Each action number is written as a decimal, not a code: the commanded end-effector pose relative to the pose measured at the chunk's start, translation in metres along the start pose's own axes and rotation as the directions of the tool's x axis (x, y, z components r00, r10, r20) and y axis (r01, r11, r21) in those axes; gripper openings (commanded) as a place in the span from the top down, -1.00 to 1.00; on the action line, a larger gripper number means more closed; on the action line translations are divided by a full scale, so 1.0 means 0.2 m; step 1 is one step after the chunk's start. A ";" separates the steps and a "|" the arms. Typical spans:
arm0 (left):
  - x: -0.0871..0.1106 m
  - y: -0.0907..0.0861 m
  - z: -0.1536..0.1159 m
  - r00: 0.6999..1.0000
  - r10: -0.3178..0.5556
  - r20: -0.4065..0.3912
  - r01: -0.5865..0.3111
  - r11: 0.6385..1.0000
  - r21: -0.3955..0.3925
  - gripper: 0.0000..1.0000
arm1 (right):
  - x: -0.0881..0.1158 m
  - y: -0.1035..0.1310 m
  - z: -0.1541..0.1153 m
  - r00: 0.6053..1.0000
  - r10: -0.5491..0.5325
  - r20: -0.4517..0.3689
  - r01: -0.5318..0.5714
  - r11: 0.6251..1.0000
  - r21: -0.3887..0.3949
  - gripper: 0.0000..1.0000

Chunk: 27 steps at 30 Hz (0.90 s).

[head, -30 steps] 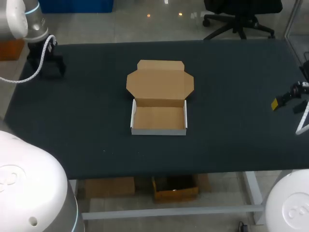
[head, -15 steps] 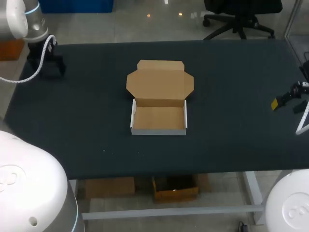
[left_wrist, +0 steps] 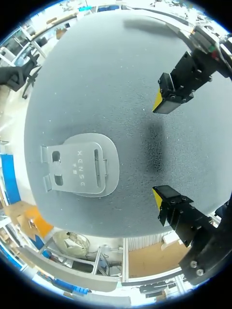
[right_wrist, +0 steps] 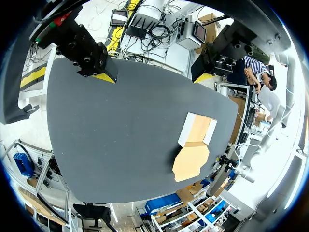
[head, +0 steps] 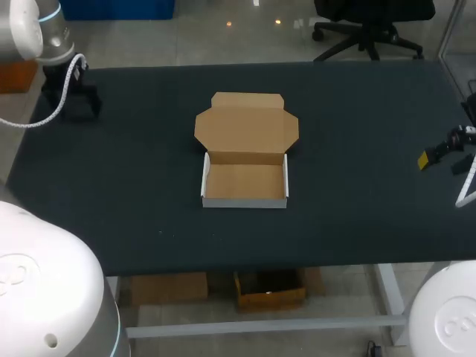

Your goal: Assemble the packaging by folding the flat box into shape, placing the metal phone stand inside, and closing the box properly

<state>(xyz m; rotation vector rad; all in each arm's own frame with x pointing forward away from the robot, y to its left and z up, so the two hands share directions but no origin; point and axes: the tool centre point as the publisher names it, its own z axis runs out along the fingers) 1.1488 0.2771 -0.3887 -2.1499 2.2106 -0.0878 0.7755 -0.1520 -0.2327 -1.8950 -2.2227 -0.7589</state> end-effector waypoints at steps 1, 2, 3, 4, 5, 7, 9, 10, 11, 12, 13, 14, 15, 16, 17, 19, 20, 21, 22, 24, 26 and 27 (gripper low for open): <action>0.00 -0.02 0.00 1.000 0.000 0.000 0.000 1.000 -0.008 -1.00 | 0.00 0.00 -0.01 1.000 0.000 -0.002 0.000 1.000 0.003 -1.00; 0.00 -0.02 0.00 1.000 0.000 0.000 0.000 1.000 -0.008 -1.00 | 0.00 0.00 -0.01 1.000 0.000 -0.002 0.000 1.000 0.003 -1.00; 0.00 -0.02 0.00 1.000 0.000 0.000 0.000 1.000 -0.008 -1.00 | 0.00 0.00 -0.01 1.000 0.000 -0.002 0.000 1.000 0.003 -1.00; 0.00 -0.02 0.00 1.000 0.000 0.000 0.000 1.000 -0.008 -1.00 | 0.00 0.00 -0.01 1.000 0.000 -0.002 0.000 1.000 0.003 -1.00; 0.00 -0.02 0.00 1.000 0.000 0.000 0.000 1.000 -0.008 -1.00 | 0.00 0.00 -0.01 1.000 0.000 -0.002 0.000 1.000 0.003 -1.00; 0.00 -0.02 0.00 1.000 0.000 0.000 0.000 1.000 -0.008 -1.00 | 0.00 0.00 -0.01 1.000 0.000 -0.002 0.000 1.000 0.003 -1.00; 0.00 -0.02 0.00 1.000 0.000 0.000 0.000 1.000 -0.008 -1.00 | 0.00 0.00 -0.01 1.000 0.000 -0.002 0.000 1.000 0.003 -1.00; 0.00 -0.02 0.00 1.000 0.000 0.000 0.000 1.000 -0.008 -1.00 | 0.00 0.00 -0.01 1.000 0.000 -0.002 0.000 1.000 0.003 -1.00; 0.00 -0.02 0.00 1.000 0.000 0.000 0.000 1.000 -0.008 -1.00 | 0.00 0.00 -0.01 1.000 0.000 -0.002 0.000 1.000 0.003 -1.00; 0.00 -0.02 0.00 1.000 0.000 0.000 0.000 1.000 -0.008 -1.00 | 0.00 0.00 -0.01 1.000 0.000 -0.002 0.000 1.000 0.003 -1.00; 0.00 -0.02 0.00 1.000 0.000 0.000 0.000 1.000 -0.008 -1.00 | 0.00 0.00 -0.01 1.000 0.000 -0.002 0.000 1.000 0.003 -1.00; 0.00 -0.02 0.00 1.000 0.000 0.000 0.000 1.000 -0.008 -1.00 | 0.00 0.00 -0.01 1.000 0.000 -0.002 0.000 1.000 0.003 -1.00; 0.00 -0.02 0.00 1.000 0.000 0.000 0.000 1.000 -0.008 -1.00 | 0.00 0.00 -0.01 1.000 0.000 -0.002 0.000 1.000 0.003 -1.00; 0.00 -0.02 0.00 1.000 0.000 0.000 0.000 1.000 -0.008 -1.00 | 0.00 0.00 -0.01 1.000 0.000 -0.002 0.000 1.000 0.003 -1.00; 0.00 -0.02 0.00 1.000 0.000 0.000 0.000 1.000 -0.008 -1.00 | 0.00 0.00 -0.01 1.000 0.000 -0.002 0.000 1.000 0.003 -1.00; -0.01 -0.02 0.00 1.000 0.000 -0.001 0.000 1.000 -0.007 -1.00 | 0.00 0.00 -0.01 1.000 0.000 -0.002 0.000 1.000 0.003 -1.00; -0.01 -0.02 0.01 1.000 0.001 -0.003 -0.001 1.000 -0.007 -1.00 | 0.00 0.00 -0.01 1.000 0.000 -0.002 0.000 1.000 0.003 -1.00; -0.01 -0.02 0.01 1.000 0.001 -0.004 -0.001 1.000 -0.007 -1.00 | 0.00 0.00 -0.01 1.000 0.000 -0.002 0.000 1.000 0.003 -1.00; -0.01 -0.02 0.01 1.000 0.003 -0.006 -0.003 1.000 -0.008 -1.00 | 0.00 0.00 -0.01 1.000 0.000 -0.002 0.000 1.000 0.003 -1.00; -0.01 -0.02 0.01 1.000 0.008 -0.007 -0.008 1.000 -0.009 -1.00 | 0.00 0.00 -0.01 1.000 0.000 -0.002 0.000 1.000 0.003 -1.00; -0.01 -0.03 0.01 1.000 0.009 -0.006 -0.009 1.000 -0.010 -1.00 | 0.00 0.00 -0.01 1.000 0.000 -0.002 0.000 1.000 0.003 -1.00; -0.01 -0.03 0.01 1.000 0.010 -0.007 -0.010 1.000 -0.011 -1.00 | 0.00 0.00 -0.01 1.000 0.000 -0.002 0.000 1.000 0.003 -1.00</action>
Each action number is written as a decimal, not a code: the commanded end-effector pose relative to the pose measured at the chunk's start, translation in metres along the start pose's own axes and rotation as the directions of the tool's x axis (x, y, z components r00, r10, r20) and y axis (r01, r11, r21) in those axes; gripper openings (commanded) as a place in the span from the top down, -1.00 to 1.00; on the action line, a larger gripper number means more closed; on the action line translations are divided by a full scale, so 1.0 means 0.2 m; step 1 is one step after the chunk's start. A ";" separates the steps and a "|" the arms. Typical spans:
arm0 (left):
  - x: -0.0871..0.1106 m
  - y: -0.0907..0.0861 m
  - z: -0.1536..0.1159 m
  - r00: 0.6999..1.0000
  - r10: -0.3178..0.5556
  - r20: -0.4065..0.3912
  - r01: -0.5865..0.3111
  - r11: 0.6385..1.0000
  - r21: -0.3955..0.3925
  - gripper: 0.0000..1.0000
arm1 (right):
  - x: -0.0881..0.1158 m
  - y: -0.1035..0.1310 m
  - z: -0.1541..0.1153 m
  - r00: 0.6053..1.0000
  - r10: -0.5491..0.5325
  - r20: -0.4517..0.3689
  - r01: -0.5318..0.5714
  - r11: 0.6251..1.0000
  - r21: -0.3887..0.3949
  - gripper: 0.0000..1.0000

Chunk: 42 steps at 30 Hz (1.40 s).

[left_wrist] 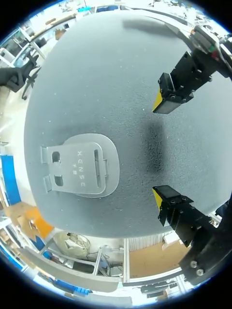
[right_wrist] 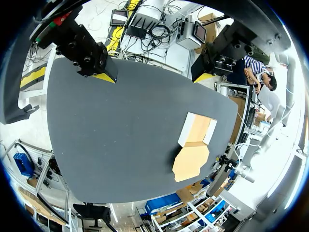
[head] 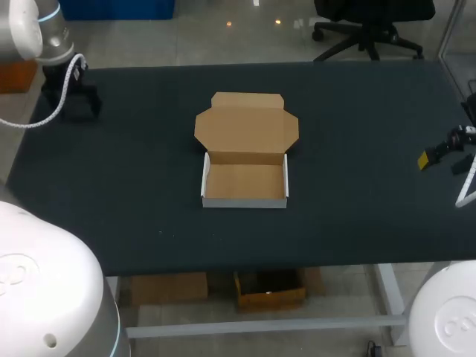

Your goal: Assemble the packaging by folding the flat box into shape, placing the metal phone stand inside, and closing the box properly

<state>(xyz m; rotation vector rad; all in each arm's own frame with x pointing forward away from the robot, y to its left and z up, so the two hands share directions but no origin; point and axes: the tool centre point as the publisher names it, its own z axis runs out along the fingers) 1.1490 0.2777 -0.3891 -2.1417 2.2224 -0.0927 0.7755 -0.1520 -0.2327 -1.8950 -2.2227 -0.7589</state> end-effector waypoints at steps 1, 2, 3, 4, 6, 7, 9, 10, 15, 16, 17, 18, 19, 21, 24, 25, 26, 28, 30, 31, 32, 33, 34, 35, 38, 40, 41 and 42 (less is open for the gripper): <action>0.00 -0.03 0.01 1.000 0.003 -0.004 -0.003 1.000 -0.011 -1.00 | 0.00 0.00 -0.01 1.000 0.000 -0.002 0.000 1.000 0.003 -1.00; 0.00 -0.04 0.01 1.000 0.004 -0.005 -0.004 1.000 -0.012 -1.00 | 0.00 0.00 -0.01 1.000 0.000 -0.002 0.000 1.000 0.003 -1.00; 0.00 -0.04 0.01 1.000 0.006 -0.004 -0.006 1.000 -0.012 -1.00 | 0.00 0.00 -0.01 1.000 0.000 -0.002 0.000 1.000 0.003 -1.00; 0.00 -0.05 0.01 1.000 0.007 -0.004 -0.007 1.000 -0.013 -1.00 | 0.00 0.00 -0.01 1.000 0.000 -0.002 0.000 1.000 0.003 -1.00; 0.00 -0.06 0.01 1.000 0.009 -0.002 -0.009 1.000 -0.012 -1.00 | 0.00 0.00 -0.01 1.000 0.000 -0.002 0.000 1.000 0.003 -1.00; 0.00 -0.06 0.00 1.000 0.010 -0.002 -0.010 1.000 -0.011 -1.00 | 0.00 0.00 -0.01 1.000 0.000 -0.002 0.000 1.000 0.003 -1.00; 0.00 -0.07 0.00 1.000 0.013 0.000 -0.013 1.000 -0.011 -1.00 | 0.00 0.00 -0.01 1.000 0.000 -0.002 0.000 1.000 0.003 -1.00; 0.00 -0.08 0.00 1.000 0.013 0.001 -0.013 1.000 -0.011 -1.00 | 0.00 0.00 -0.01 1.000 0.000 -0.002 0.000 1.000 0.003 -1.00; -0.01 -0.10 0.01 1.000 0.016 -0.008 -0.016 1.000 -0.016 -1.00 | 0.00 0.00 -0.01 1.000 0.000 -0.002 0.000 1.000 0.003 -1.00; -0.01 -0.11 0.01 1.000 0.016 -0.008 -0.016 1.000 -0.016 -1.00 | 0.00 0.00 -0.01 1.000 0.000 -0.002 0.000 1.000 0.003 -1.00; -0.02 -0.11 0.01 1.000 0.015 -0.009 -0.016 1.000 -0.017 -1.00 | 0.00 0.00 -0.01 1.000 0.000 -0.002 0.000 1.000 0.003 -1.00; -0.02 -0.12 0.01 1.000 0.016 -0.011 -0.016 1.000 -0.018 -1.00 | 0.00 0.00 -0.01 1.000 0.000 -0.002 0.000 1.000 0.003 -1.00; -0.02 -0.12 0.02 1.000 0.016 -0.012 -0.016 1.000 -0.019 -1.00 | 0.00 0.00 -0.01 1.000 0.000 -0.002 0.000 1.000 0.003 -1.00; -0.02 -0.13 0.02 1.000 0.016 -0.012 -0.016 1.000 -0.022 -1.00 | 0.00 0.00 -0.01 1.000 0.000 -0.002 0.000 1.000 0.003 -1.00; -0.02 -0.14 0.03 1.000 0.015 -0.014 -0.016 1.000 -0.027 -1.00 | 0.00 0.00 -0.01 1.000 0.000 -0.002 0.000 1.000 0.003 -1.00; -0.03 -0.14 0.03 1.000 0.015 -0.014 -0.016 0.999 -0.028 -1.00 | 0.00 0.00 -0.01 1.000 0.000 -0.002 0.000 1.000 0.003 -1.00; -0.03 -0.15 0.03 1.000 0.016 -0.015 -0.016 0.999 -0.029 -1.00 | 0.00 0.00 -0.01 1.000 0.000 -0.002 0.000 1.000 0.003 -1.00; -0.03 -0.15 0.03 1.000 0.016 -0.015 -0.017 0.999 -0.030 -1.00 | 0.00 0.00 -0.01 1.000 0.000 -0.002 0.000 1.000 0.003 -1.00; -0.03 -0.16 0.03 1.000 0.017 -0.015 -0.017 0.999 -0.031 -1.00 | 0.00 0.00 -0.01 1.000 0.000 -0.002 0.000 1.000 0.003 -1.00; -0.03 -0.17 0.03 1.000 0.017 -0.014 -0.018 0.999 -0.032 -1.00 | 0.00 0.00 -0.01 1.000 0.000 -0.002 0.000 1.000 0.003 -1.00; -0.03 -0.17 0.04 1.000 0.017 -0.013 -0.017 0.999 -0.033 -1.00 | 0.00 0.00 -0.01 1.000 0.000 -0.002 0.000 1.000 0.003 -1.00; -0.03 -0.17 0.04 1.000 0.016 -0.013 -0.017 0.999 -0.034 -1.00 | 0.00 0.00 -0.01 1.000 0.000 -0.002 0.000 1.000 0.003 -1.00; -0.04 -0.18 0.04 1.000 0.016 -0.013 -0.016 0.999 -0.035 -1.00 | 0.00 0.00 -0.01 1.000 0.000 -0.002 0.000 1.000 0.003 -1.00; -0.04 -0.18 0.04 1.000 0.015 -0.013 -0.016 0.999 -0.035 -1.00 | 0.00 0.00 -0.01 1.000 0.000 -0.002 0.000 1.000 0.003 -1.00; -0.04 -0.19 0.04 1.000 0.016 -0.011 -0.016 0.999 -0.038 -1.00 | 0.00 0.00 -0.01 1.000 0.000 -0.002 0.000 1.000 0.003 -1.00; -0.04 -0.20 0.04 1.000 0.015 -0.011 -0.015 0.999 -0.039 -1.00 | 0.00 0.00 -0.01 1.000 0.000 -0.002 0.000 1.000 0.003 -1.00; -0.05 -0.21 0.05 1.000 0.014 -0.010 -0.014 0.999 -0.039 -1.00 | 0.00 0.00 -0.01 1.000 0.000 -0.002 0.000 1.000 0.003 -1.00; -0.05 -0.21 0.05 1.000 0.013 -0.010 -0.013 0.999 -0.039 -1.00 | 0.00 0.00 -0.01 1.000 0.000 -0.002 0.000 1.000 0.003 -1.00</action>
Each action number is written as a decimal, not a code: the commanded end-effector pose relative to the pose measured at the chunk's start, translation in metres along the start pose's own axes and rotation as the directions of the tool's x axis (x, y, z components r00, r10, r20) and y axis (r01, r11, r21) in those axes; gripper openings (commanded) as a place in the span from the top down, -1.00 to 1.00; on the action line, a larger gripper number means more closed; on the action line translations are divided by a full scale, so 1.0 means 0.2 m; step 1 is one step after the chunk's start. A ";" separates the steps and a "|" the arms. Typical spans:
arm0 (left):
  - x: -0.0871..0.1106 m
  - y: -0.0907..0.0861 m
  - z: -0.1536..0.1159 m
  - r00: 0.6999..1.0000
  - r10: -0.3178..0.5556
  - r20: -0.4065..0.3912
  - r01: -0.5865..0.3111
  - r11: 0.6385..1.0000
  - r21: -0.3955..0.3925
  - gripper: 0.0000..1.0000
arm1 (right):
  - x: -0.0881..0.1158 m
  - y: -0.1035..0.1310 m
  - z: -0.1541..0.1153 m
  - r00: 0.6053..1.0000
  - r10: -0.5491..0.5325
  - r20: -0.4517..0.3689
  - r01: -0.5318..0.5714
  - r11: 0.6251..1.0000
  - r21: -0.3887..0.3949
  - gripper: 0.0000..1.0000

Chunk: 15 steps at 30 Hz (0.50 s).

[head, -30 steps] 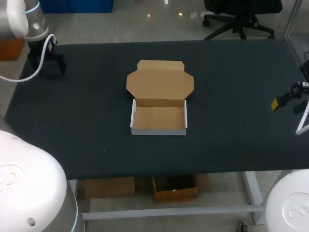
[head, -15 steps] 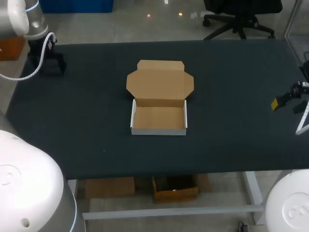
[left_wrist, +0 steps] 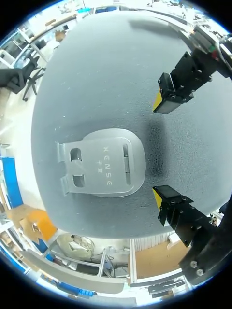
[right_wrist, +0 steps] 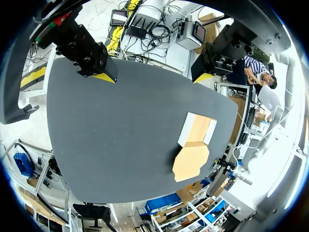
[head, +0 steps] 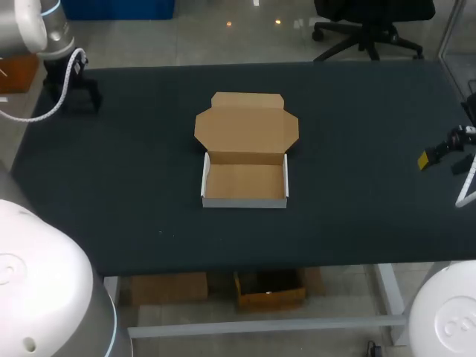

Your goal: Assemble the packaging by folding the flat box into shape, placing the metal phone stand inside, and closing the box properly

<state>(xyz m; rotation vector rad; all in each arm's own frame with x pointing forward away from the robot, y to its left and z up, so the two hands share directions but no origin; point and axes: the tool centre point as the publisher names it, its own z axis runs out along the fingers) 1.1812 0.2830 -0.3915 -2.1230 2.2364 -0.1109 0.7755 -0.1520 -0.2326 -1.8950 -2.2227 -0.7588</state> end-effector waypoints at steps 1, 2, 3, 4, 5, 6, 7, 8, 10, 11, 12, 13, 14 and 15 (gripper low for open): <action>-0.02 -0.05 0.02 1.000 -0.003 -0.002 0.002 0.999 -0.050 -1.00 | 0.00 0.00 -0.01 1.000 0.000 -0.002 0.000 1.000 0.003 -1.00; -0.02 -0.06 0.02 1.000 -0.003 -0.002 0.003 0.999 -0.050 -1.00 | 0.00 0.00 -0.01 1.000 0.000 -0.002 0.000 1.000 0.003 -1.00; -0.02 -0.06 0.03 1.000 -0.003 -0.002 0.003 0.999 -0.051 -1.00 | 0.00 0.00 -0.01 1.000 0.000 -0.002 0.000 1.000 0.003 -1.00; -0.02 -0.07 0.03 1.000 -0.004 -0.001 0.004 0.999 -0.051 -1.00 | 0.00 0.00 -0.01 1.000 0.000 -0.002 0.000 1.000 0.003 -1.00; -0.02 -0.07 0.03 1.000 -0.004 -0.001 0.004 0.999 -0.051 -1.00 | 0.00 0.00 -0.01 1.000 0.000 -0.002 0.000 1.000 0.003 -1.00; -0.02 -0.07 0.03 1.000 -0.005 0.000 0.005 0.999 -0.051 -1.00 | 0.00 0.00 -0.01 1.000 0.000 -0.002 0.000 1.000 0.003 -1.00; -0.03 -0.08 0.03 1.000 -0.006 0.001 0.006 0.999 -0.051 -1.00 | 0.00 0.00 -0.01 1.000 0.000 -0.002 0.000 1.000 0.003 -1.00; -0.03 -0.08 0.03 1.000 -0.007 0.002 0.007 0.999 -0.051 -1.00 | 0.00 0.00 -0.01 1.000 0.000 -0.002 0.000 1.000 0.003 -1.00; -0.03 -0.09 0.03 1.000 -0.009 0.004 0.010 0.999 -0.051 -1.00 | 0.00 0.00 -0.01 1.000 0.000 -0.002 0.000 1.000 0.003 -1.00; -0.03 -0.09 0.03 1.000 -0.010 0.004 0.010 0.999 -0.050 -1.00 | 0.00 0.00 -0.01 1.000 0.000 -0.002 0.000 1.000 0.003 -1.00; -0.03 -0.10 0.02 1.000 -0.011 0.004 0.011 0.999 -0.050 -1.00 | 0.00 0.00 -0.01 1.000 0.000 -0.002 0.000 1.000 0.003 -1.00; -0.03 -0.10 0.02 1.000 -0.011 0.005 0.011 0.999 -0.050 -1.00 | 0.00 0.00 -0.01 1.000 0.000 -0.002 0.000 1.000 0.003 -1.00; -0.03 -0.11 0.02 1.000 -0.011 0.005 0.011 0.999 -0.050 -1.00 | 0.00 0.00 -0.01 1.000 0.000 -0.002 0.000 1.000 0.003 -1.00; -0.03 -0.11 0.02 1.000 -0.010 0.005 0.011 0.999 -0.049 -1.00 | 0.00 0.00 -0.01 1.000 0.000 -0.002 0.000 1.000 0.003 -1.00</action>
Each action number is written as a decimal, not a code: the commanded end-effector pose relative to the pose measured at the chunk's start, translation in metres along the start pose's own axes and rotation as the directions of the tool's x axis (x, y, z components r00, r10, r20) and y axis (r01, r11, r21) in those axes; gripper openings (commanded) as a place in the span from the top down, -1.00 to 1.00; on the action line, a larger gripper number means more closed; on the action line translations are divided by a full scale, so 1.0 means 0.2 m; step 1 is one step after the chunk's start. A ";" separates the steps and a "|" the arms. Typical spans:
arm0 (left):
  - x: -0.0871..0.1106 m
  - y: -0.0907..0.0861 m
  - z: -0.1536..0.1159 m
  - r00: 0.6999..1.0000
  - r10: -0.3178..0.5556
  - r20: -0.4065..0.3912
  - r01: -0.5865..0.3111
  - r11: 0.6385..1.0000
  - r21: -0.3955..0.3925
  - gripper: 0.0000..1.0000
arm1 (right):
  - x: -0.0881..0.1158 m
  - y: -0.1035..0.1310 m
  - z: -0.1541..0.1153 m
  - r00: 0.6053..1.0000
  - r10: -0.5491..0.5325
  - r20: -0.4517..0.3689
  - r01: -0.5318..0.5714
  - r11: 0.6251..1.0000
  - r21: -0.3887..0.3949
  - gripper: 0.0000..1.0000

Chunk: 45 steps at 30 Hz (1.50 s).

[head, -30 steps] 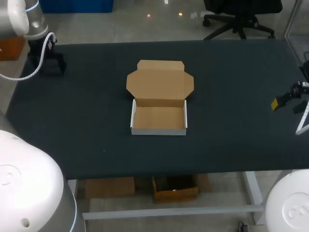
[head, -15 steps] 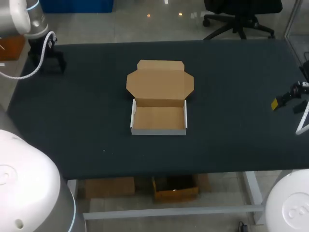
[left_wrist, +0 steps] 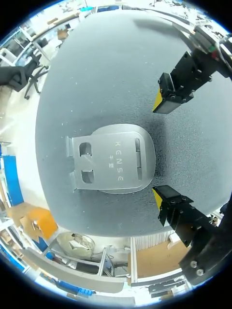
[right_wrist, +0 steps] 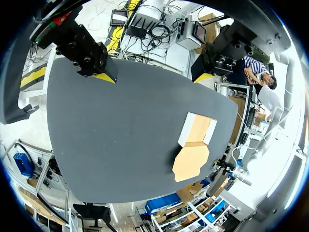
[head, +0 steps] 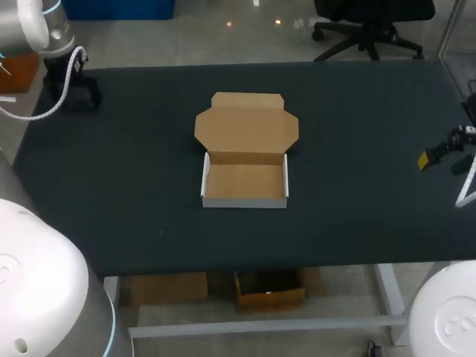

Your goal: Assemble the packaging by folding the flat box into shape, placing the metal phone stand inside, and closing the box properly

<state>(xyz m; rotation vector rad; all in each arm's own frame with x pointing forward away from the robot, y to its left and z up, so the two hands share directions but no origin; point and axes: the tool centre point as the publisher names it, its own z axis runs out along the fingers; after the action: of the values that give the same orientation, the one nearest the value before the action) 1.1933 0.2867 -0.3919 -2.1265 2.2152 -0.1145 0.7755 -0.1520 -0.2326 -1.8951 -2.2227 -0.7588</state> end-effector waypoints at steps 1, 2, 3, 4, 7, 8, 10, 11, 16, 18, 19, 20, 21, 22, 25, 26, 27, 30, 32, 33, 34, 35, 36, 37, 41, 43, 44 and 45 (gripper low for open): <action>-0.01 -0.05 0.02 1.000 0.000 -0.002 -0.001 0.998 -0.060 -1.00 | 0.00 0.00 -0.01 1.000 0.000 -0.002 0.000 1.000 0.003 -1.00; -0.01 -0.06 0.02 1.000 0.001 -0.001 -0.001 0.998 -0.060 -1.00 | 0.00 0.00 -0.01 1.000 0.000 -0.002 0.000 1.000 0.003 -1.00; -0.01 -0.06 0.02 1.000 0.001 -0.001 -0.001 0.998 -0.061 -1.00 | 0.00 0.00 -0.01 1.000 0.000 -0.002 0.000 1.000 0.003 -1.00; -0.01 -0.07 0.02 1.000 0.001 0.000 -0.001 0.998 -0.062 -1.00 | 0.00 0.00 -0.01 1.000 0.000 -0.002 0.000 1.000 0.003 -1.00; -0.01 -0.08 0.02 1.000 0.000 0.002 0.000 0.998 -0.063 -1.00 | 0.00 0.00 -0.01 1.000 0.000 -0.002 0.000 1.000 0.003 -1.00; -0.02 -0.08 0.02 1.000 0.000 0.003 0.000 0.998 -0.064 -1.00 | 0.00 0.00 -0.01 1.000 0.000 -0.002 0.000 1.000 0.003 -1.00; -0.02 -0.09 0.02 1.000 -0.002 0.003 0.002 0.998 -0.065 -1.00 | 0.00 0.00 -0.01 1.000 0.000 -0.002 0.000 1.000 0.003 -1.00; -0.02 -0.09 0.02 1.000 -0.003 0.004 0.003 0.998 -0.065 -1.00 | 0.00 0.00 -0.01 1.000 0.000 -0.002 0.000 1.000 0.003 -1.00; -0.02 -0.11 0.03 1.000 -0.002 0.006 0.002 0.998 -0.068 -1.00 | 0.00 0.00 -0.01 1.000 0.000 -0.002 0.000 1.000 0.003 -1.00; -0.02 -0.12 0.03 1.000 -0.004 0.007 0.004 0.998 -0.070 -1.00 | 0.00 0.00 -0.01 1.000 0.000 -0.002 0.000 1.000 0.003 -1.00; -0.02 -0.12 0.03 1.000 -0.004 0.007 0.005 0.998 -0.070 -1.00 | 0.00 0.00 -0.01 1.000 0.000 -0.002 0.000 1.000 0.003 -1.00; -0.02 -0.12 0.03 1.000 -0.004 0.007 0.005 0.998 -0.070 -1.00 | 0.00 0.00 -0.01 1.000 0.000 -0.002 0.000 1.000 0.003 -1.00; -0.02 -0.13 0.03 1.000 -0.005 0.007 0.005 0.997 -0.071 -1.00 | 0.00 0.00 -0.01 1.000 0.000 -0.002 0.000 1.000 0.003 -1.00; -0.02 -0.13 0.03 1.000 -0.005 0.007 0.005 0.997 -0.071 -1.00 | 0.00 0.00 -0.01 1.000 0.000 -0.002 0.000 1.000 0.003 -1.00; -0.02 -0.14 0.03 1.000 -0.006 0.007 0.007 0.997 -0.072 -1.00 | 0.00 0.00 -0.01 1.000 0.000 -0.002 0.000 1.000 0.003 -1.00; -0.02 -0.14 0.03 1.000 -0.006 0.008 0.007 0.997 -0.073 -1.00 | 0.00 0.00 -0.01 1.000 0.000 -0.002 0.000 1.000 0.003 -1.00; -0.02 -0.15 0.03 1.000 -0.006 0.009 0.007 0.997 -0.073 -1.00 | 0.00 0.00 -0.01 1.000 0.000 -0.002 0.000 1.000 0.003 -1.00; -0.03 -0.16 0.03 1.000 -0.007 0.011 0.008 0.997 -0.073 -1.00 | 0.00 0.00 -0.01 1.000 0.000 -0.002 0.000 1.000 0.003 -1.00; -0.03 -0.16 0.03 1.000 -0.008 0.011 0.009 0.997 -0.074 -1.00 | 0.00 0.00 -0.01 1.000 0.000 -0.002 0.000 1.000 0.003 -1.00; -0.03 -0.16 0.04 1.000 -0.009 0.011 0.010 0.997 -0.074 -1.00 | 0.00 0.00 -0.01 1.000 0.000 -0.002 0.000 1.000 0.003 -1.00; -0.03 -0.17 0.04 1.000 -0.009 0.011 0.010 0.997 -0.075 -1.00 | 0.00 0.00 -0.01 1.000 0.000 -0.002 0.000 1.000 0.003 -1.00; -0.03 -0.17 0.04 1.000 -0.010 0.011 0.010 0.997 -0.075 -1.00 | 0.00 0.00 -0.01 1.000 0.000 -0.002 0.000 1.000 0.003 -1.00; -0.03 -0.17 0.04 1.000 -0.010 0.011 0.011 0.997 -0.076 -1.00 | 0.00 0.00 -0.01 1.000 0.000 -0.002 0.000 1.000 0.003 -1.00; -0.03 -0.18 0.04 1.000 -0.010 0.011 0.011 0.997 -0.076 -1.00 | 0.00 0.00 -0.01 1.000 0.000 -0.002 0.000 1.000 0.003 -1.00; -0.03 -0.19 0.04 1.000 -0.013 0.011 0.014 0.997 -0.077 -1.00 | 0.00 0.00 -0.01 1.000 0.000 -0.002 0.000 1.000 0.003 -1.00; -0.03 -0.19 0.04 1.000 -0.012 0.014 0.013 0.997 -0.076 -1.00 | 0.00 0.00 -0.01 1.000 0.000 -0.002 0.000 1.000 0.003 -1.00; -0.03 -0.19 0.04 1.000 -0.011 0.014 0.012 0.997 -0.077 -1.00 | 0.00 0.00 -0.01 1.000 0.000 -0.002 0.000 1.000 0.003 -1.00; -0.03 -0.20 0.04 1.000 -0.011 0.015 0.012 0.997 -0.077 -1.00 | 0.00 0.00 -0.01 1.000 0.000 -0.002 0.000 1.000 0.003 -1.00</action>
<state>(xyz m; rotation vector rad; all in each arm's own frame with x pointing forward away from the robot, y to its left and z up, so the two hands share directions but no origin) 1.2232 0.2899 -0.3930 -2.1067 2.1693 -0.1475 0.7755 -0.1520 -0.2326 -1.8951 -2.2228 -0.7588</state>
